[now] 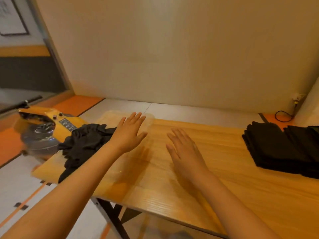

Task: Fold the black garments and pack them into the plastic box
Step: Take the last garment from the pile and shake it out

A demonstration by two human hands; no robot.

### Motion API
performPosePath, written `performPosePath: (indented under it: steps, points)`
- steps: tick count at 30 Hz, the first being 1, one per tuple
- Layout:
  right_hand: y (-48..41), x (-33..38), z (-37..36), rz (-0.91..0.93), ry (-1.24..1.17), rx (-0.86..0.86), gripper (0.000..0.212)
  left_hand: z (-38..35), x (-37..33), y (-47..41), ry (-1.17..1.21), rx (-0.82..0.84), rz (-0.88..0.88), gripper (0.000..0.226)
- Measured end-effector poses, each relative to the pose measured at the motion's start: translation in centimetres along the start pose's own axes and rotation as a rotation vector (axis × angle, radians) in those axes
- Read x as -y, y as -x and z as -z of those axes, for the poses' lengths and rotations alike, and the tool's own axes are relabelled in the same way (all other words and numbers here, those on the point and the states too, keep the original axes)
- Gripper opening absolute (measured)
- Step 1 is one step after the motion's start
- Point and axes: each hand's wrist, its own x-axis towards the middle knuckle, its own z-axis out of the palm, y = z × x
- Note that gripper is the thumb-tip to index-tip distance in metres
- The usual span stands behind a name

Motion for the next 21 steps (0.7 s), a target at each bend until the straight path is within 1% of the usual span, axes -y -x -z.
performPosePath:
  steps: [4,6,8,10,11,12,13,15,16,17,20,21]
  points:
    - [-3.2,4.9,-4.8,0.141,-0.020,0.136,0.052,-0.5,7.0,3.8,-0.029,-0.050,0.196,0.070]
    - [-4.8,6.6,-6.7,0.169,-0.042,0.179,0.053,-1.1,9.5,5.4,-0.007,-0.030,0.318,0.076]
    - [-6.4,7.7,-8.3,0.174,-0.042,0.210,0.054,-1.7,11.2,6.7,0.061,0.017,0.408,0.081]
    - [-7.7,8.5,-9.3,0.165,-0.037,0.226,0.056,-1.9,12.2,7.6,0.202,0.020,0.435,0.081]
    - [-8.3,8.7,-9.7,0.156,-0.049,0.232,0.058,-1.6,12.4,7.9,0.271,-0.006,0.427,0.075]
    - [-8.7,8.9,-9.9,0.147,-0.072,0.243,0.060,-1.3,12.5,8.2,0.334,-0.050,0.407,0.063]
    - [-9.0,8.9,-10.0,0.141,-0.102,0.259,0.062,-0.7,12.5,8.5,0.413,-0.090,0.378,0.048]
    - [-9.2,8.7,-10.1,0.157,-0.147,0.308,0.065,0.7,12.1,9.0,0.627,-0.100,0.334,0.022]
    - [-9.1,8.5,-10.1,0.173,-0.169,0.327,0.062,1.4,11.7,9.2,0.752,-0.084,0.318,0.017]
    - [-9.0,8.2,-10.0,0.178,-0.207,0.334,0.054,2.2,11.3,9.4,0.876,-0.071,0.308,0.016]
    - [-8.3,7.8,-9.1,0.139,-0.408,0.310,0.016,3.9,9.8,9.4,1.136,-0.065,0.325,0.021]
    - [-8.1,7.7,-8.4,0.104,-0.472,0.303,0.013,4.3,9.0,9.2,1.190,-0.070,0.341,0.021]
